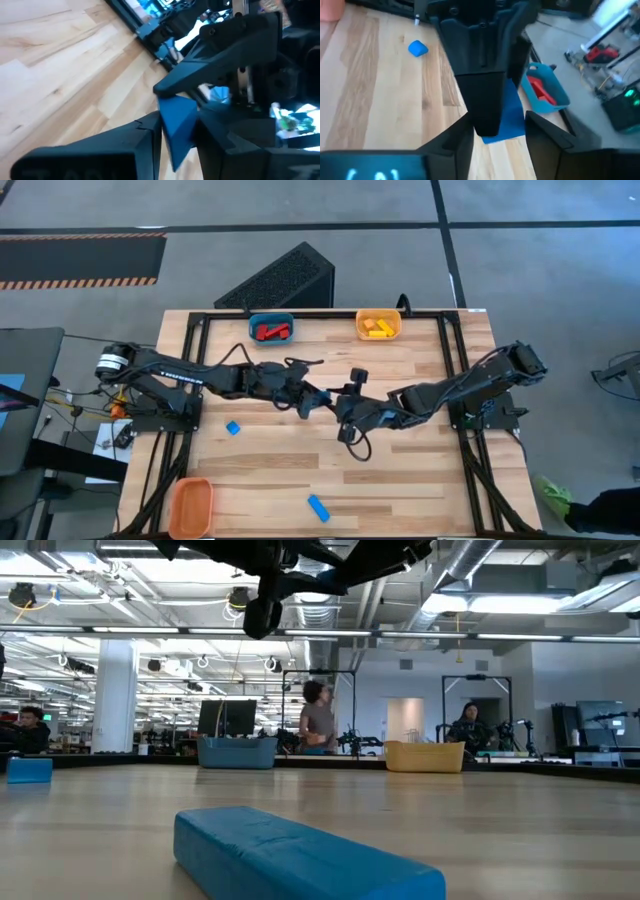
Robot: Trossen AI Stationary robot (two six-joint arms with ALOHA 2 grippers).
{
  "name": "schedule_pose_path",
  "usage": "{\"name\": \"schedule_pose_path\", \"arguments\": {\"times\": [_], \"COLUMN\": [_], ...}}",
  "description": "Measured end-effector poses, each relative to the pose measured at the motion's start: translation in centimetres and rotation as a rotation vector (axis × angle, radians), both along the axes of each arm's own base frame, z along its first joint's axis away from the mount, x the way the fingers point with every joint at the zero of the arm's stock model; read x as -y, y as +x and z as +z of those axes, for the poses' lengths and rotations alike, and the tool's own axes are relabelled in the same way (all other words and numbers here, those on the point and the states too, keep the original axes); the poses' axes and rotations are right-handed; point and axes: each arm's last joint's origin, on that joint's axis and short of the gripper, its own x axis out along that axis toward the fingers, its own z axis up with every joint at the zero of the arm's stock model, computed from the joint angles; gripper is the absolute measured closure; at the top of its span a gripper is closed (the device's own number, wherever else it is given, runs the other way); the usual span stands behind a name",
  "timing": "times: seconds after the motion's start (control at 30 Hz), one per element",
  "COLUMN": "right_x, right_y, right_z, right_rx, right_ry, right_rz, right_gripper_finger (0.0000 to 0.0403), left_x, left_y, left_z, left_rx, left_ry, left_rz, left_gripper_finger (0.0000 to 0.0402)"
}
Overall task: Sort & place blocks by color
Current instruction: Put the bottom right blue block into the orange bin
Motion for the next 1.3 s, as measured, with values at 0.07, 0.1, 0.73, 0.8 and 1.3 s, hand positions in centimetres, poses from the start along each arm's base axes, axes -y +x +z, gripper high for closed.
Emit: {"name": "schedule_pose_path", "arguments": {"times": [0.07, 0.1, 0.73, 0.8, 1.3], "right_x": [0.0, 0.1, 0.6, 0.9, 3.3], "right_y": [0.0, -0.1, -0.1, -0.1, 1.1], "right_z": [-0.1, -0.1, -0.2, -0.4, -2.5], "right_rx": [0.009, 0.010, 0.076, 0.082, 0.042], "right_ry": [0.040, 0.051, 0.202, 0.244, 0.662], "right_rz": [-0.020, -0.030, -0.147, -0.185, -0.279], "right_gripper_finger": [0.0216, 0.0208, 0.0175, 0.0174, 0.0177], "left_x": [-0.2, -0.3, 1.7, 2.6, 12.1], "left_y": [-0.3, -0.6, -4.3, -5.3, -14.1], "left_z": [-0.1, -0.2, -1.1, -1.2, 0.4], "left_rx": [-0.035, -0.064, -0.386, -0.447, -0.587], "left_ry": [0.023, 0.033, 0.128, 0.140, 0.133], "left_rz": [0.023, 0.040, 0.014, -0.007, -0.399], "left_gripper_finger": [0.0336, 0.0335, 0.0343, 0.0343, 0.0337]}}
